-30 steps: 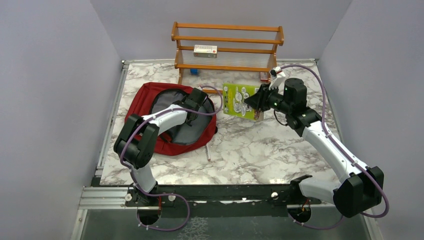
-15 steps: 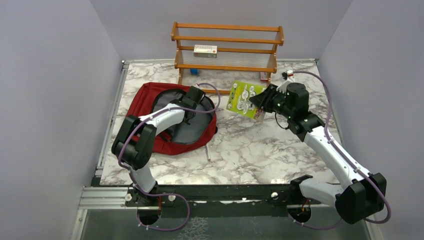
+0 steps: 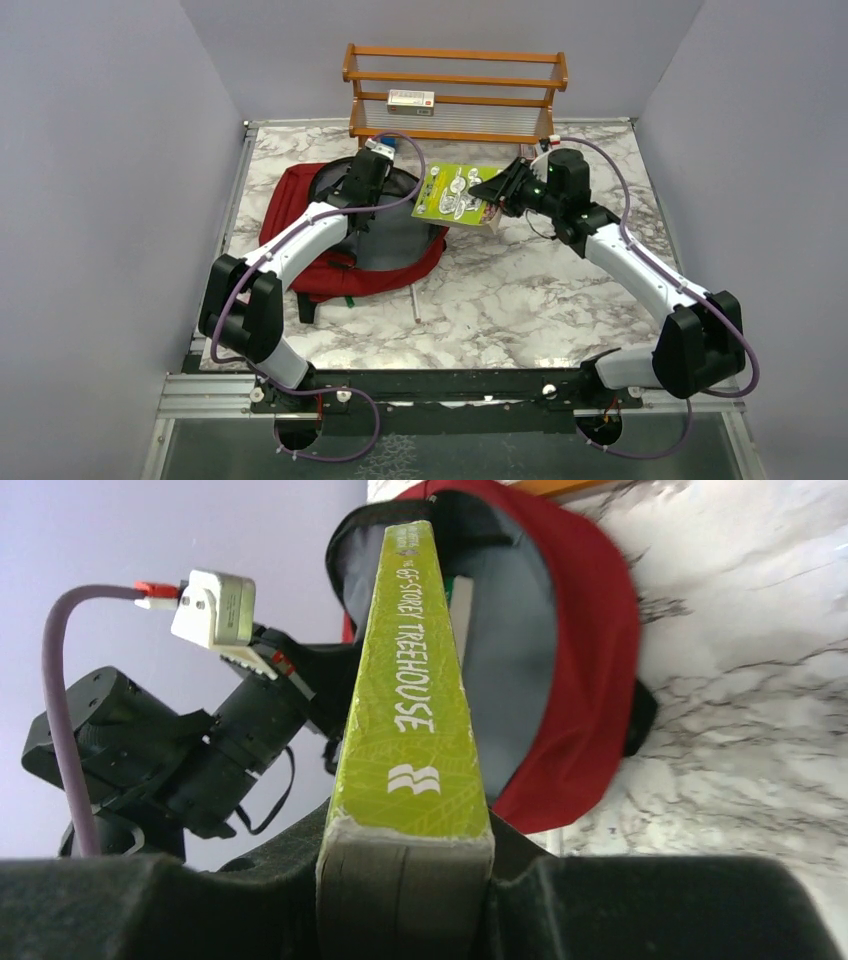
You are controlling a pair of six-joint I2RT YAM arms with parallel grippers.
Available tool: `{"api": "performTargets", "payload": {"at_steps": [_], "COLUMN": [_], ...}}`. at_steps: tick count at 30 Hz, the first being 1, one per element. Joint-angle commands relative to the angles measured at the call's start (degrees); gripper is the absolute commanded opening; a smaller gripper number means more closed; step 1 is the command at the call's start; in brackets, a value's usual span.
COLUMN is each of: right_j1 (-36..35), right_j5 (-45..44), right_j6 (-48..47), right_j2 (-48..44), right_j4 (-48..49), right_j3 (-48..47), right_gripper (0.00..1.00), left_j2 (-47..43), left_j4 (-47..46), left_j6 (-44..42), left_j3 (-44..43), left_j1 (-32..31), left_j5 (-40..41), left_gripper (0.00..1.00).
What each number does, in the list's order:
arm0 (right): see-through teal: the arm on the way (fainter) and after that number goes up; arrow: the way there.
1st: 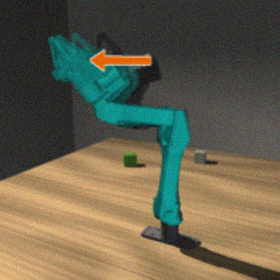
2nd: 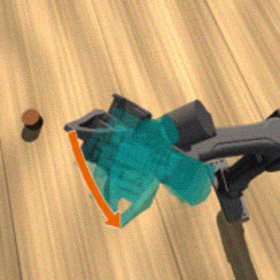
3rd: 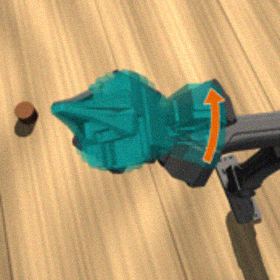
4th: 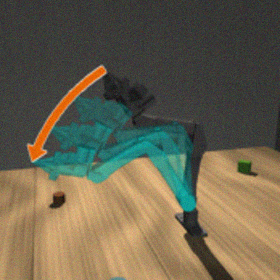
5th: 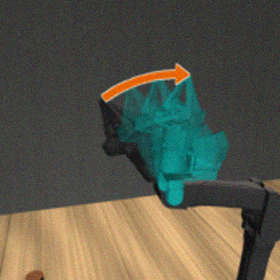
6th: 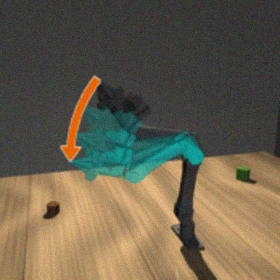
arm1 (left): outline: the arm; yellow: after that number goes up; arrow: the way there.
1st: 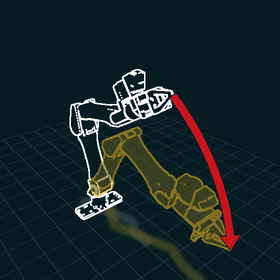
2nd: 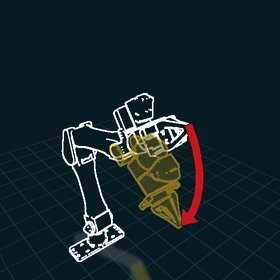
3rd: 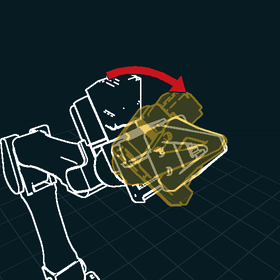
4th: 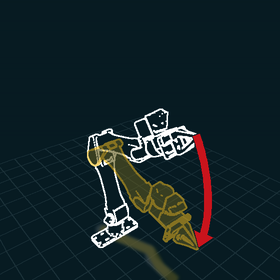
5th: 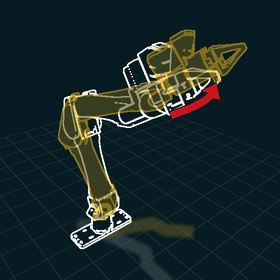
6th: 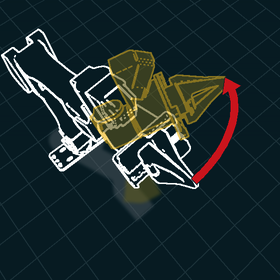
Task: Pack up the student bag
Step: Place the book in the student bag.
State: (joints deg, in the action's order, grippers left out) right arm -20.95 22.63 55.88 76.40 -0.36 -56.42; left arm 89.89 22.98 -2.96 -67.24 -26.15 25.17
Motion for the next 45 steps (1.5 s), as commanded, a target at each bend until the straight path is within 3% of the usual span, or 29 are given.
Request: {"api": "performTargets", "payload": {"at_steps": [1, 9, 30, 45], "right_j1": [-2.5, -5.8, -13.4, -19.4], "right_j5": [5.0, 4.2, 9.3, 3.2], "right_j6": [4.7, 6.2, 12.7, 11.4], "right_j2": [1.0, 6.4, 31.3, 47.5], "right_j4": [7.5, 9.2, 19.9, 27.0], "right_j3": [-4.4, -4.6, -19.4, -32.1], "right_gripper": [0.01, 0.00, 0.01, 0.01], "left_j2": [-1.4, -2.3, -4.4, -6.4], "left_j4": [-2.1, -0.6, 1.6, 2.7], "left_j6": [2.7, 2.7, 2.7, 2.7], "left_j3": [-2.5, -4.1, -7.5, -8.4], "left_j1": [-0.1, -0.1, 0.0, 0.0], "left_j5": [-4.3, -5.9, -10.5, -13.7], "left_gripper": [0.00, 0.00, 0.00, 0.00]}}
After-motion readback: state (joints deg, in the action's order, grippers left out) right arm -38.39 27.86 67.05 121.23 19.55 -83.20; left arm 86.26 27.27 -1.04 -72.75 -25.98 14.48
